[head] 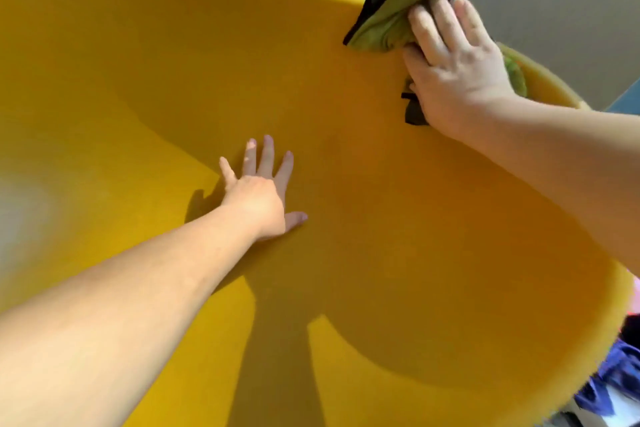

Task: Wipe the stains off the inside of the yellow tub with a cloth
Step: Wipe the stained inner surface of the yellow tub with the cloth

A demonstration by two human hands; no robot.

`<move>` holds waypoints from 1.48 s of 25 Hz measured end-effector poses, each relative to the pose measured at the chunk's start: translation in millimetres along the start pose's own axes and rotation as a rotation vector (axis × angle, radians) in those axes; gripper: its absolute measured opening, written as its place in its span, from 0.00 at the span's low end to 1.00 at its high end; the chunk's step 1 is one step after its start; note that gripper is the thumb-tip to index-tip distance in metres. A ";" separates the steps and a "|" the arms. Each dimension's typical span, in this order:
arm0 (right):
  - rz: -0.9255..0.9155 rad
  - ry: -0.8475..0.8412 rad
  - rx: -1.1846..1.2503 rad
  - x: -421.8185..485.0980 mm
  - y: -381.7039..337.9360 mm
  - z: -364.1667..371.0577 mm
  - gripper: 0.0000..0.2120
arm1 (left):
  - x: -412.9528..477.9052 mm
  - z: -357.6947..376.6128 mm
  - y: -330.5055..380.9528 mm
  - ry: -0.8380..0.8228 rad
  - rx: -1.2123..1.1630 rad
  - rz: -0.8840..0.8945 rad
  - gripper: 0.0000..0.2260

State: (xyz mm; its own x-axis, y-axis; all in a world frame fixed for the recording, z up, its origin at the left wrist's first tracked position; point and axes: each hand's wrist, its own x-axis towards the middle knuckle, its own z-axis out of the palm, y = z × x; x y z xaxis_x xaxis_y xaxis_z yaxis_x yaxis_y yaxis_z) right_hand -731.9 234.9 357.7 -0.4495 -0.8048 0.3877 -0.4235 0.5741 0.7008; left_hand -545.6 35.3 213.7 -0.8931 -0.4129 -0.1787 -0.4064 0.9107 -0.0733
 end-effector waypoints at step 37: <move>-0.037 -0.085 1.436 169.2 -430.7 -218.9 0.46 | -142.5 -5.2 -313.3 0.151 0.431 -0.296 0.10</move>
State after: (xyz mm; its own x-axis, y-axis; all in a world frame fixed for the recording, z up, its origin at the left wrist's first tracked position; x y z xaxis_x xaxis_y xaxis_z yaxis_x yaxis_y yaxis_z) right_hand -453.4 -181.6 252.5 -0.4440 -0.8405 0.3104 -0.8244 0.2474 -0.5091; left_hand -292.1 -191.3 267.3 -0.7831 -0.6198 0.0515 -0.5574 0.6627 -0.5001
